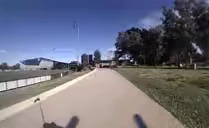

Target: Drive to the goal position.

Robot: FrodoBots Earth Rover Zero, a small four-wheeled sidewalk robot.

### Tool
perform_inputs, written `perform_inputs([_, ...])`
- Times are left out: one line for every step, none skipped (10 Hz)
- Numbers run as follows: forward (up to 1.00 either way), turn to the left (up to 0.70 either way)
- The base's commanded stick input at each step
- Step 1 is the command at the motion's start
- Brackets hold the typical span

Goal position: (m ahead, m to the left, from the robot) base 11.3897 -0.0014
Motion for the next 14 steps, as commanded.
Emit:
perform_inputs([1.00, 0.00])
perform_inputs([1.00, 0.00])
perform_inputs([1.00, 0.00])
perform_inputs([1.00, 0.00])
perform_inputs([1.00, 0.00])
perform_inputs([1.00, 0.00])
perform_inputs([1.00, 0.00])
perform_inputs([1.00, 0.00])
perform_inputs([1.00, 0.00])
perform_inputs([1.00, 0.00])
perform_inputs([1.00, 0.00])
perform_inputs([1.00, 0.00])
perform_inputs([1.00, 0.00])
perform_inputs([1.00, 0.00])
